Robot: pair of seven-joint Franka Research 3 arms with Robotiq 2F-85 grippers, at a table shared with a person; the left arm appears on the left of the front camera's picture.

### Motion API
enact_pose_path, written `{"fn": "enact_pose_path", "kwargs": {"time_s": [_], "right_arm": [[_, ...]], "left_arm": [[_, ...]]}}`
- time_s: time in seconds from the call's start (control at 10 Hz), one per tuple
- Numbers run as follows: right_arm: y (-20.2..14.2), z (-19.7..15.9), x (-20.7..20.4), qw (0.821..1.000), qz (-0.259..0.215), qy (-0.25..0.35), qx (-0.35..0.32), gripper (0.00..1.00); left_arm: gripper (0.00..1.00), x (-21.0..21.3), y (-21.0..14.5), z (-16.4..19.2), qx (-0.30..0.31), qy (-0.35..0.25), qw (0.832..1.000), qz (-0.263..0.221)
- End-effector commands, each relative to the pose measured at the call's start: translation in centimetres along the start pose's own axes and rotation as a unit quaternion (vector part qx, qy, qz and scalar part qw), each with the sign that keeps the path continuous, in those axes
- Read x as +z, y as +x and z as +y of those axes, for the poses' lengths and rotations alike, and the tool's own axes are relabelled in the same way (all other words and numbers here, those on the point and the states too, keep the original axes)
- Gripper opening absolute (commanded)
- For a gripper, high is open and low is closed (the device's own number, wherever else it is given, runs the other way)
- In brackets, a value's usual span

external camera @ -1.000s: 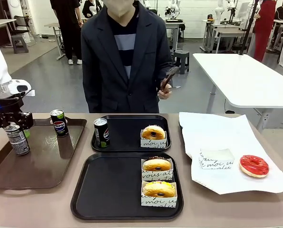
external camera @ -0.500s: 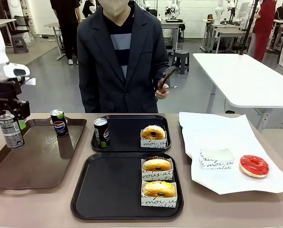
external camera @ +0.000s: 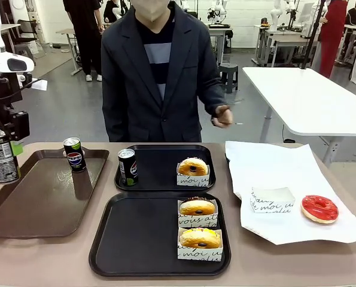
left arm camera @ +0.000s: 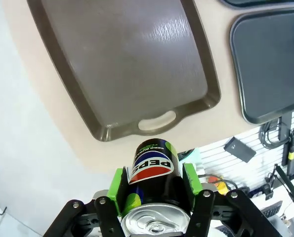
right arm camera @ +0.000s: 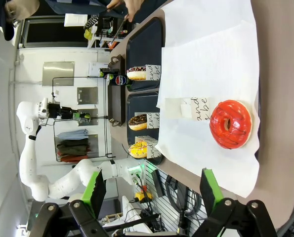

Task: Set up donuts and drinks on trays.
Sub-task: Pick up one Pepsi coke from the Handle tray and place it on the Flat Tray without a Pepsi coke.

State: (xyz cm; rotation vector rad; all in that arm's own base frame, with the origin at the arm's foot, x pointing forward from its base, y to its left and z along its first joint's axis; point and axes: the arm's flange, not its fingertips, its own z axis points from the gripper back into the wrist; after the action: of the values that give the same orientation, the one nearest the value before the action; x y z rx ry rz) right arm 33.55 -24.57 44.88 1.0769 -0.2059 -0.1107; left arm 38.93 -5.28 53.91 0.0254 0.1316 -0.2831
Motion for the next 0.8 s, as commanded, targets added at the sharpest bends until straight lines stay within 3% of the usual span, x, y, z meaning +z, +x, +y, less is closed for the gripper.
{"fn": "enact_pose_path", "kwargs": {"time_s": [0.0, 0.5, 0.6, 0.7], "right_arm": [[-0.1, 0.1, 0.1, 1.000, 0.000, 0.003, 0.001, 1.00], [-0.1, 0.1, 0.1, 1.000, 0.000, 0.003, 0.001, 1.00], [-0.1, 0.1, 0.1, 1.000, 0.000, 0.003, 0.001, 1.00], [-0.1, 0.1, 0.1, 1.000, 0.000, 0.003, 0.001, 1.00]], "left_arm": [[0.05, 0.0, 0.5, 0.0, 0.000, 0.000, 1.000, -0.007], [0.05, 0.0, 0.5, 0.0, 0.000, 0.000, 1.000, -0.007], [0.57, -0.3, 0.3, 0.0, 0.000, -0.001, 1.000, 0.001], [0.57, -0.4, 0.9, -2.1, -0.032, 0.001, 0.999, 0.011]]}}
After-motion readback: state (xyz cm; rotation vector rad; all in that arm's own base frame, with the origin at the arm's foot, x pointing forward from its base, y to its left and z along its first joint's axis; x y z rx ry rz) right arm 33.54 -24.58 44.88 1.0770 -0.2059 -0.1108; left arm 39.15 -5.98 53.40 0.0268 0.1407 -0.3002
